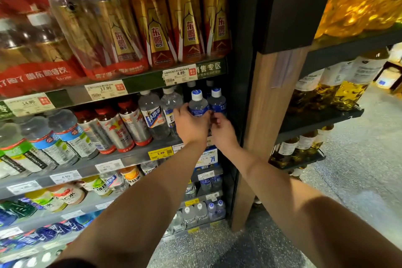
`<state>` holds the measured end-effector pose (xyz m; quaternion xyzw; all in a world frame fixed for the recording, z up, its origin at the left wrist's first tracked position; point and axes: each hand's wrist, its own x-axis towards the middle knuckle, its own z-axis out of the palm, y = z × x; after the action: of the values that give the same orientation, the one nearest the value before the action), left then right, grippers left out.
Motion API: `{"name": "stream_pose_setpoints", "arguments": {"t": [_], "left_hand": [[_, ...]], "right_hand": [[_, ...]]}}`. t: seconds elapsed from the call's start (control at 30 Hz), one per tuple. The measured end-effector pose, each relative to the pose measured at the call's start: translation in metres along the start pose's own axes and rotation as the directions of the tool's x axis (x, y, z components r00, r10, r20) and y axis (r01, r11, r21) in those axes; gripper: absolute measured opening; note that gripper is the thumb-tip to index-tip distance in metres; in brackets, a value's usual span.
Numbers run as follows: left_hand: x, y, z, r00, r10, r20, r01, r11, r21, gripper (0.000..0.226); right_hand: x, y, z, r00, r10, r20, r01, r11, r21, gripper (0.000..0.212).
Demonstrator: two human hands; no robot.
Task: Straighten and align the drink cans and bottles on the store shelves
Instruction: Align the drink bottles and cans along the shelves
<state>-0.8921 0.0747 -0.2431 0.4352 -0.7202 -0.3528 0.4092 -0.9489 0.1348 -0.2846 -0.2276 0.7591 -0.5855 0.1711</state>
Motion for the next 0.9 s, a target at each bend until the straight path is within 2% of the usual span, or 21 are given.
{"name": "stream_pose_setpoints", "arguments": {"t": [0.2, 0.37, 0.53, 0.7, 0.77, 0.9], "left_hand": [[0.004, 0.000, 0.001, 1.000, 0.016, 0.019, -0.017, 0.999, 0.035, 0.055], [0.001, -0.009, 0.000, 0.989, 0.121, 0.080, -0.133, 0.977, 0.167, 0.063], [0.000, -0.014, -0.002, 0.997, 0.059, 0.059, -0.072, 0.966, 0.249, 0.061], [0.000, -0.015, -0.010, 0.991, 0.068, 0.114, -0.097, 0.955, 0.279, 0.070], [-0.002, -0.017, -0.015, 0.990, 0.086, 0.116, -0.111, 0.965, 0.238, 0.066], [-0.002, -0.027, -0.028, 0.985, 0.081, 0.150, -0.112, 0.971, 0.210, 0.041]], "right_hand": [[0.010, 0.000, 0.002, 0.998, 0.024, 0.057, -0.025, 0.999, 0.033, 0.033], [0.015, -0.004, 0.003, 0.995, 0.064, 0.071, -0.071, 0.993, 0.094, 0.032], [0.013, -0.002, 0.004, 0.996, 0.054, 0.065, -0.056, 0.998, 0.028, 0.030], [0.013, -0.001, 0.005, 0.997, 0.058, 0.045, -0.061, 0.997, 0.054, 0.027], [0.013, -0.001, 0.005, 0.997, 0.067, 0.050, -0.070, 0.995, 0.068, 0.026], [0.012, -0.004, 0.008, 0.989, 0.105, 0.107, -0.115, 0.988, 0.098, 0.026]]}}
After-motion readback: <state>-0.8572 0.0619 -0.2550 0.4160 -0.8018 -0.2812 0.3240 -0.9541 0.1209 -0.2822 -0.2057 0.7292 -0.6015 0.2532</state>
